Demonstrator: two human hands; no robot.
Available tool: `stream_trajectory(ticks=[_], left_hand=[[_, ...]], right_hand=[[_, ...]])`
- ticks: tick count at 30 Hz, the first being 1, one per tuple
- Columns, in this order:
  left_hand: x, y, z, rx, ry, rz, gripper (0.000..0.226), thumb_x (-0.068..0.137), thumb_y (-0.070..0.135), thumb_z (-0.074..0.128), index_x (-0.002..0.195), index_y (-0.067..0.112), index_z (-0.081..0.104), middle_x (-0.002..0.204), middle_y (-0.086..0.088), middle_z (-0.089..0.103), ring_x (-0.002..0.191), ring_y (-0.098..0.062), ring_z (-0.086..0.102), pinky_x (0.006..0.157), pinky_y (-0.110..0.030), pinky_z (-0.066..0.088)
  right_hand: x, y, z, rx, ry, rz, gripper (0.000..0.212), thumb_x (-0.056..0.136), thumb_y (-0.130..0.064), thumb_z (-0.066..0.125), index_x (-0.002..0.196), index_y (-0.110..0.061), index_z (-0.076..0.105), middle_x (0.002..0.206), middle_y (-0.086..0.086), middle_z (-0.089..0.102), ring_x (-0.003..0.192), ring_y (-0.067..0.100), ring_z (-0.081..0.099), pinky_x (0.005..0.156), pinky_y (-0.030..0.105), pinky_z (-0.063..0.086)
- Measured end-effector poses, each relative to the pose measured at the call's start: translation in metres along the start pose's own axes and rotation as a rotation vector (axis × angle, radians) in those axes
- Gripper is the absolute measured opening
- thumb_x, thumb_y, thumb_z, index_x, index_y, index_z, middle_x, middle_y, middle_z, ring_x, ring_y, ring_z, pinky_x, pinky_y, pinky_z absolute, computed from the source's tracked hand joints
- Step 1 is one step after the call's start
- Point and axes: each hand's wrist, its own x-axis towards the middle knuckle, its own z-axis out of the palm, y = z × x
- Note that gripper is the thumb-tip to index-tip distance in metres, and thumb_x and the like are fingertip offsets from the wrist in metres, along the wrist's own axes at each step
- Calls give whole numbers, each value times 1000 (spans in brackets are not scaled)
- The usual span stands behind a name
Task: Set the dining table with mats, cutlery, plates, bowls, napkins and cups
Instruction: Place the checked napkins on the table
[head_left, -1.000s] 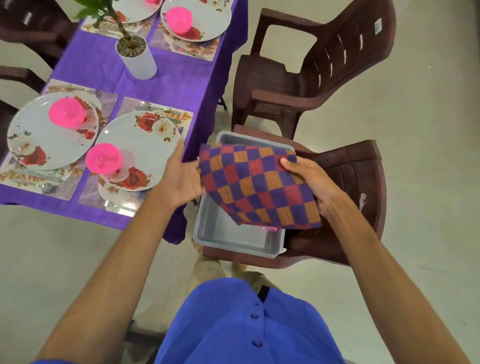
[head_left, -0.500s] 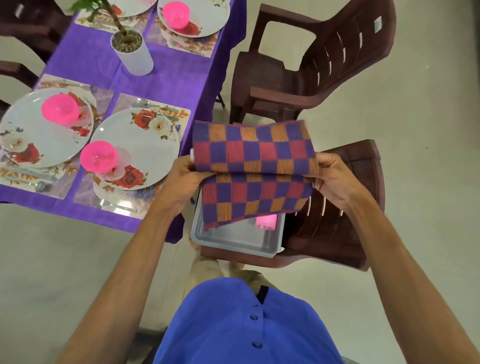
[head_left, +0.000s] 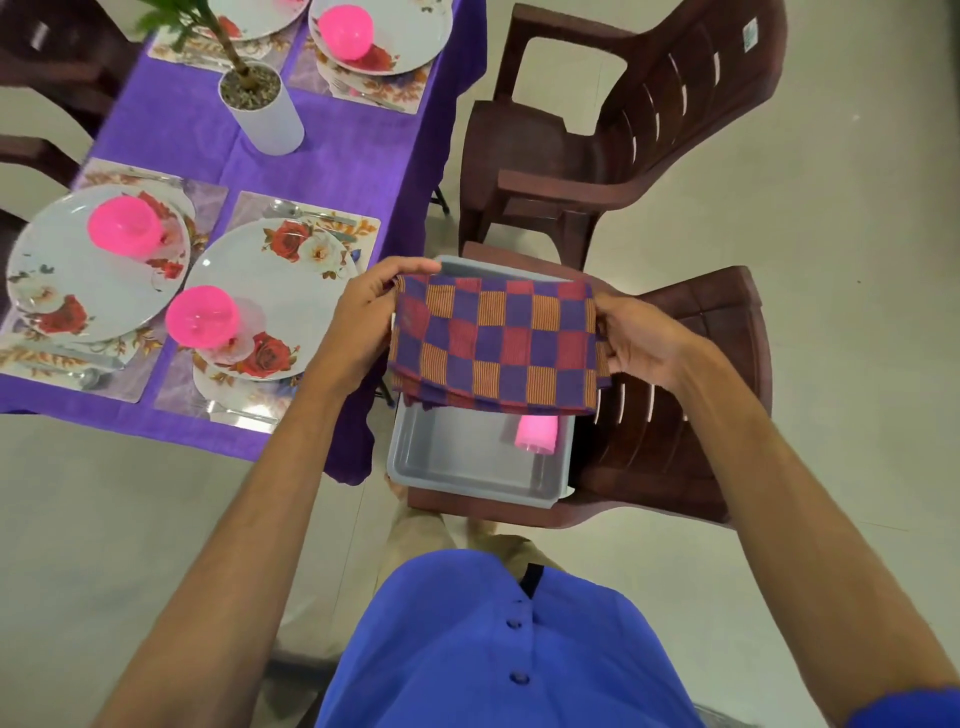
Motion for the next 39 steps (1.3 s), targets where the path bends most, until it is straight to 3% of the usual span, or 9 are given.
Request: stream_trajectory(ticks=[3, 7, 12, 16, 20, 24, 28, 33, 39], left_hand=[[-1, -6, -3, -7, 9, -21, 24, 106, 19, 60, 128, 15, 69, 112, 3, 77, 106, -18, 75, 77, -30, 63], [-5, -11, -5, 24, 67, -24, 20, 107, 16, 58, 119, 14, 74, 107, -2, 78, 103, -22, 75, 82, -39, 64], [-8, -18, -4, 172, 230, -14, 23, 106, 13, 56, 104, 16, 79, 98, 5, 79, 99, -14, 75, 76, -27, 62], [-11, -20, -3, 236, 275, -34, 27, 108, 14, 53, 99, 20, 78, 93, 10, 76, 93, -5, 74, 60, -11, 55], [-11, -24, -4, 207, 280, -86, 31, 107, 12, 50, 100, 23, 78, 94, 6, 78, 92, -4, 75, 62, -18, 59], [-8, -33, -3, -169, 287, -294, 23, 107, 22, 53, 114, 22, 74, 103, 4, 79, 97, -11, 76, 72, -26, 59], [-20, -67, 7, -551, 277, -545, 28, 100, 45, 61, 105, 20, 70, 106, -4, 73, 104, -25, 73, 85, -38, 58], [-51, -95, 39, -795, 164, -751, 69, 103, 69, 32, 126, 16, 70, 124, -10, 76, 117, -33, 70, 100, -51, 53], [-60, -99, 71, -487, 78, -732, 32, 98, 23, 71, 129, 24, 67, 113, -5, 80, 101, -26, 77, 84, -44, 63]], right_hand=[[5, 9, 10, 122, -14, 97, 37, 106, -32, 58, 134, -9, 57, 114, 14, 76, 95, 23, 77, 70, 37, 66], [8, 20, 29, 187, 101, 81, 24, 107, -22, 54, 96, -11, 72, 77, 3, 74, 59, 10, 68, 49, 23, 56], [11, 38, 45, 151, 160, 27, 8, 107, -15, 50, 110, -18, 57, 73, -1, 70, 64, 10, 68, 62, 32, 59], [7, 43, 52, 244, 72, 92, 28, 105, -36, 46, 99, -14, 63, 95, 7, 72, 91, 23, 71, 95, 50, 57], [9, 46, 55, 29, 105, -50, 30, 103, -39, 61, 100, -10, 62, 98, 3, 78, 91, 19, 75, 92, 44, 60], [15, 54, 52, -23, 218, -124, 34, 105, -44, 54, 77, -26, 58, 87, -1, 74, 87, 17, 73, 87, 44, 59], [12, 63, 50, -63, 223, -158, 31, 104, -43, 57, 83, -20, 61, 95, 6, 75, 89, 18, 73, 84, 40, 61], [1, 62, 47, -359, 345, -300, 36, 105, -30, 57, 77, -7, 57, 71, -7, 67, 67, 1, 61, 64, 26, 50], [-5, 56, 24, -719, 369, -376, 26, 94, -26, 72, 76, -14, 57, 66, -6, 70, 66, 7, 68, 56, 22, 49]])
